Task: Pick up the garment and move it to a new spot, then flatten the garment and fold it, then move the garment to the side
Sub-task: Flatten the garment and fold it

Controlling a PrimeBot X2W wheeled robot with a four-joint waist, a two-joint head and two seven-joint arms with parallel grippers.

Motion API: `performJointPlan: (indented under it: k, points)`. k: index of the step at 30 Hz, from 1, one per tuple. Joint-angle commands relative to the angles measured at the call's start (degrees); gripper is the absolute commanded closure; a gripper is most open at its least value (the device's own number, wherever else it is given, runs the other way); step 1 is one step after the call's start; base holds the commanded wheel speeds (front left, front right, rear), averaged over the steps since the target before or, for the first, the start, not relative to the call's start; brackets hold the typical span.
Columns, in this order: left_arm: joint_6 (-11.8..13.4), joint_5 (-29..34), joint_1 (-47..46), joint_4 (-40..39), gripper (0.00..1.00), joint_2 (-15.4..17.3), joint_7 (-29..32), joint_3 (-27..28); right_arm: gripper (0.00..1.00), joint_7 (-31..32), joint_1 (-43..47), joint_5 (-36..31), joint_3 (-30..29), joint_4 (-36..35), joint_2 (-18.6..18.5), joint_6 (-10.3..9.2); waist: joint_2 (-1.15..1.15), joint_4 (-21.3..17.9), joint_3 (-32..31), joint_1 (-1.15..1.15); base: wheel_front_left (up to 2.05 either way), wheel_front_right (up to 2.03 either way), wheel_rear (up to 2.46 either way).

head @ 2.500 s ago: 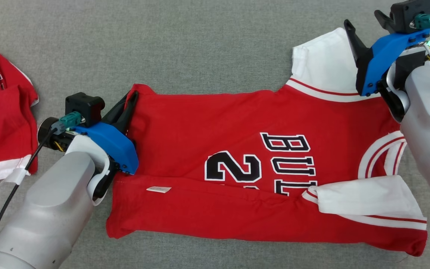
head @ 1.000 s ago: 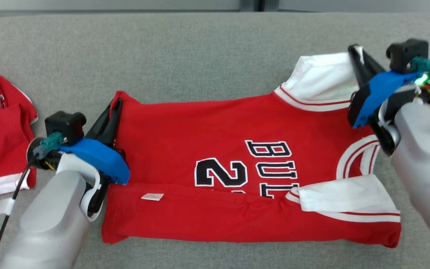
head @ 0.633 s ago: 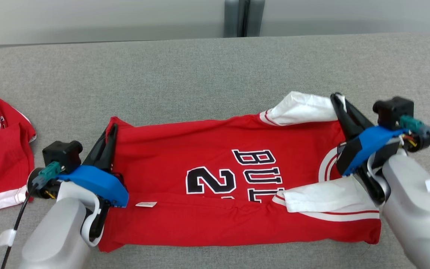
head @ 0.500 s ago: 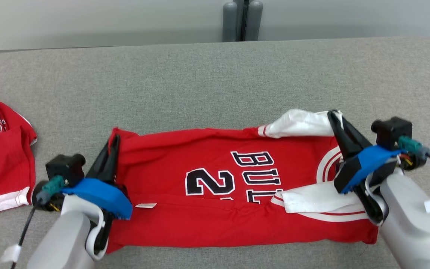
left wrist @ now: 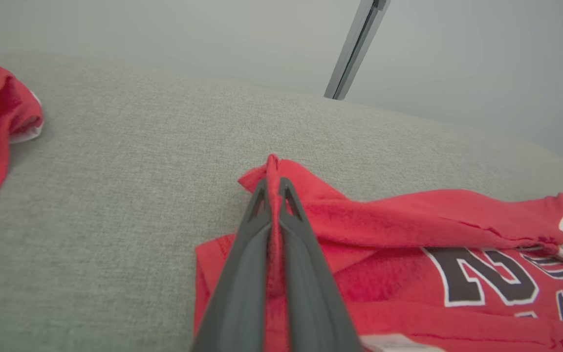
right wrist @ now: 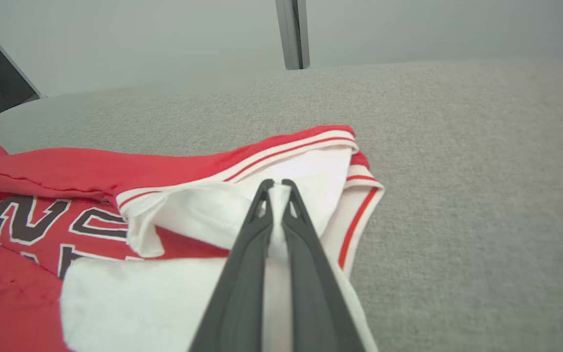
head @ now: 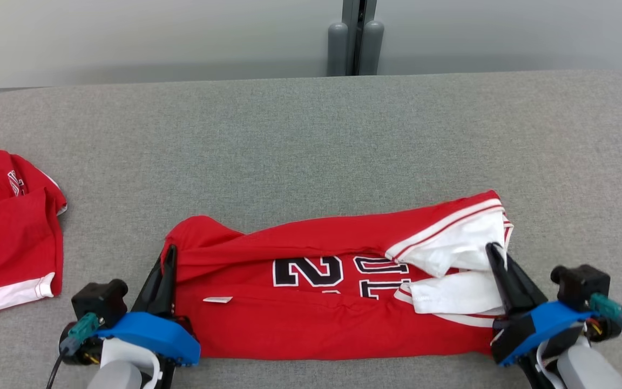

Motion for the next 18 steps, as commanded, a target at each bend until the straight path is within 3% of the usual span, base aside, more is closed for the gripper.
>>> performJointPlan:
  k: [1, 6, 7, 8, 9, 10, 11, 18]
  points:
    - [-0.01, 0.42, 1.28, -0.68, 1.00, -0.33, -0.25, 1.06, 1.00, -0.19, 1.62, -0.35, -0.64, -1.04, 0.49, 0.01, 0.02, -0.11, 0.02, 0.00, 0.00, 0.00, 0.00]
    - [0.04, 1.81, 4.59, -2.12, 1.00, -2.08, -0.25, 3.73, 1.00, 0.43, 5.46, -1.02, -2.89, -3.43, 1.82, 0.01, 0.02, -0.29, 0.07, 0.00, 0.00, 0.00, 0.00]
    - [0.01, 2.23, 4.95, -2.09, 1.00, -2.26, -0.25, 4.18, 0.95, 0.65, 6.02, -1.22, -3.07, -3.80, 2.02, 0.01, 0.02, -0.30, 0.00, 0.00, 0.00, 0.00, 0.00]
    - [0.09, 2.68, 5.18, -2.30, 0.77, -2.37, -0.25, 4.75, 0.55, 0.77, 6.46, -1.32, -3.30, -4.22, 2.11, 0.01, 0.02, -0.29, -0.08, 0.00, 0.00, 0.00, 0.00]
    - [0.09, 2.68, 5.18, -2.30, 0.77, -2.37, -0.25, 4.75, 0.55, 0.77, 6.46, -1.32, -3.30, -4.22, 2.11, 0.01, 0.02, -0.29, -0.08, 0.00, 0.00, 0.00, 0.00]
    - [0.08, 3.06, 5.39, -2.86, 0.13, -2.59, -0.26, 5.66, 0.00, 0.76, 6.91, -1.42, -3.73, -4.58, 2.15, 0.01, 0.02, -0.27, -0.16, 0.00, 0.00, 0.00, 0.00]
    - [0.07, 3.55, 5.82, -3.21, 0.00, -2.85, -0.26, 6.37, 0.00, 0.76, 7.37, -1.54, -4.19, -4.88, 2.11, 0.01, 0.02, -0.23, -0.32, 0.00, 0.00, 0.00, 0.00]
    - [0.50, 9.72, 9.43, -10.77, 0.00, -5.23, -0.23, 14.56, 0.00, 0.35, 8.70, -2.63, -8.44, -9.48, 1.62, 0.01, 0.02, -0.21, -1.40, 0.00, 0.00, 0.00, 0.00]
